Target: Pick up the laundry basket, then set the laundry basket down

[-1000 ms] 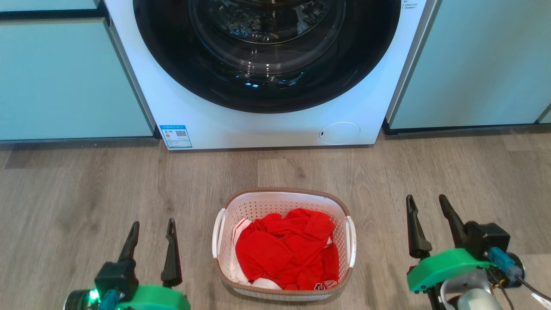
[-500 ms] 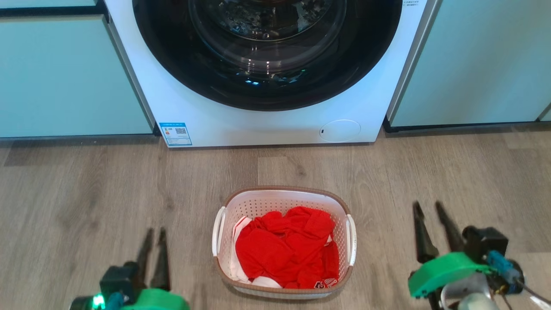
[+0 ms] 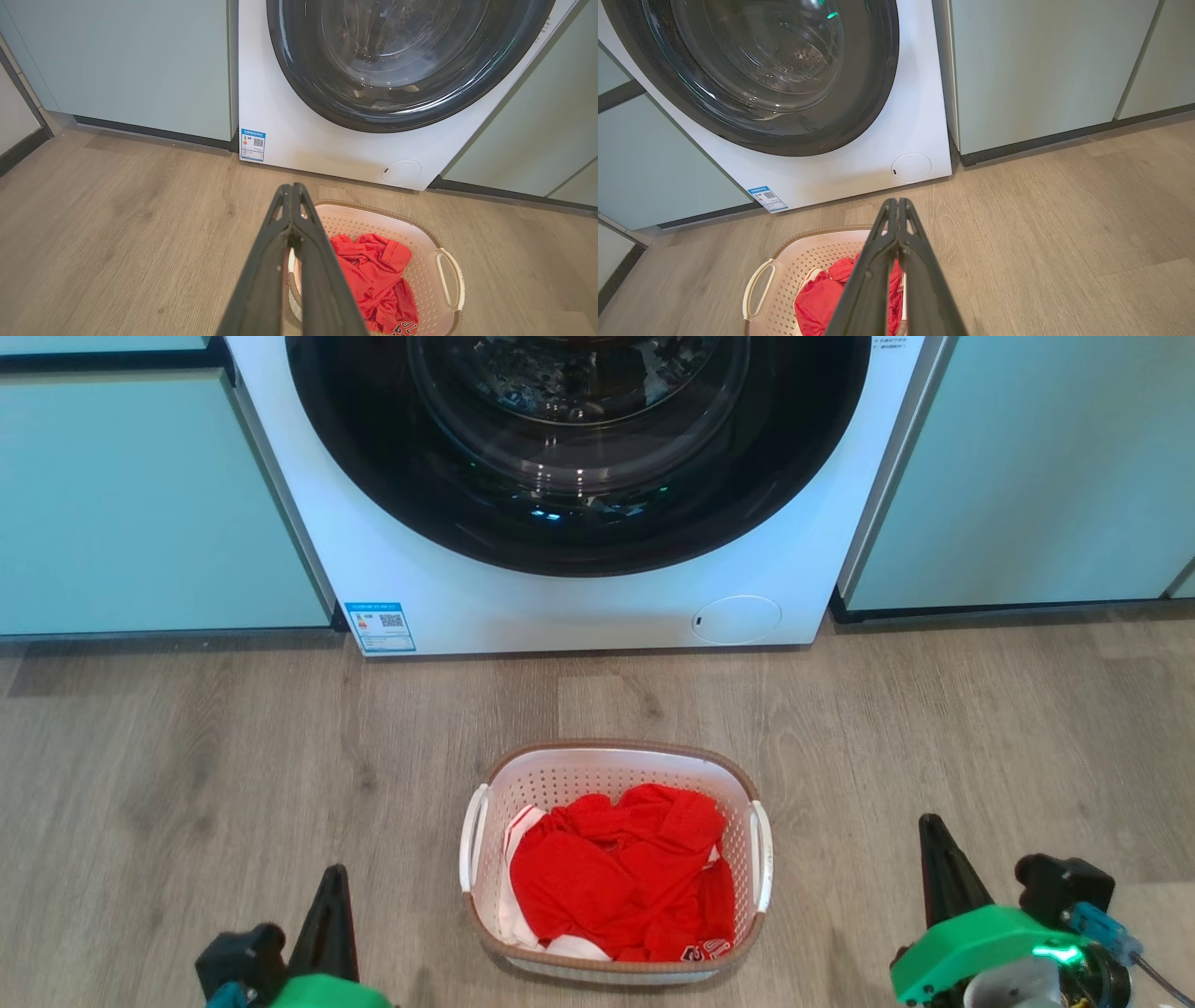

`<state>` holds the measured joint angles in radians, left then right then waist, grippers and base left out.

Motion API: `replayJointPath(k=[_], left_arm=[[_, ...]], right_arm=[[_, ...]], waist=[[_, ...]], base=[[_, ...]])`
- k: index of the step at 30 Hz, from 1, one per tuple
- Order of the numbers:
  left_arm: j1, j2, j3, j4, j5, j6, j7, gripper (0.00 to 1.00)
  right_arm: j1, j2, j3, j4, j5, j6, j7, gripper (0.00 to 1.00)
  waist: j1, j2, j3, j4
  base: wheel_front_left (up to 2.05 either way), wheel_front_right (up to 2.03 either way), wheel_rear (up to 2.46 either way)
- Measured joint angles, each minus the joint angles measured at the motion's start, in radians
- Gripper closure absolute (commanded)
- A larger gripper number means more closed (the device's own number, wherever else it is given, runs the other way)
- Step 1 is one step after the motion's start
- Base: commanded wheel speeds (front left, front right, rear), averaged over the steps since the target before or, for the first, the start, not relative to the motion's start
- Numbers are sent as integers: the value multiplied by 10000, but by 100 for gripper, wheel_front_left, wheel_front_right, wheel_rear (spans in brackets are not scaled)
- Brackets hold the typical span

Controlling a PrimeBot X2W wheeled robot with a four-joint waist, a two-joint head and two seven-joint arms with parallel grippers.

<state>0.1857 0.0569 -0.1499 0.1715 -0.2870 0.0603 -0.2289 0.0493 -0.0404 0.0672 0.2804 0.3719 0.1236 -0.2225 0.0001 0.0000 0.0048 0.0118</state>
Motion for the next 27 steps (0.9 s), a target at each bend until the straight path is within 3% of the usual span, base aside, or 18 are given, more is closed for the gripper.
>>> replayJointPath(k=[27], left_arm=[[-487,40,309,267,-3271,-435,617,100]], right_arm=[[-60,-23,-313,-4,3032,0,644,100]], waist=[[0,0,-5,-28]], base=[[0,0,0]])
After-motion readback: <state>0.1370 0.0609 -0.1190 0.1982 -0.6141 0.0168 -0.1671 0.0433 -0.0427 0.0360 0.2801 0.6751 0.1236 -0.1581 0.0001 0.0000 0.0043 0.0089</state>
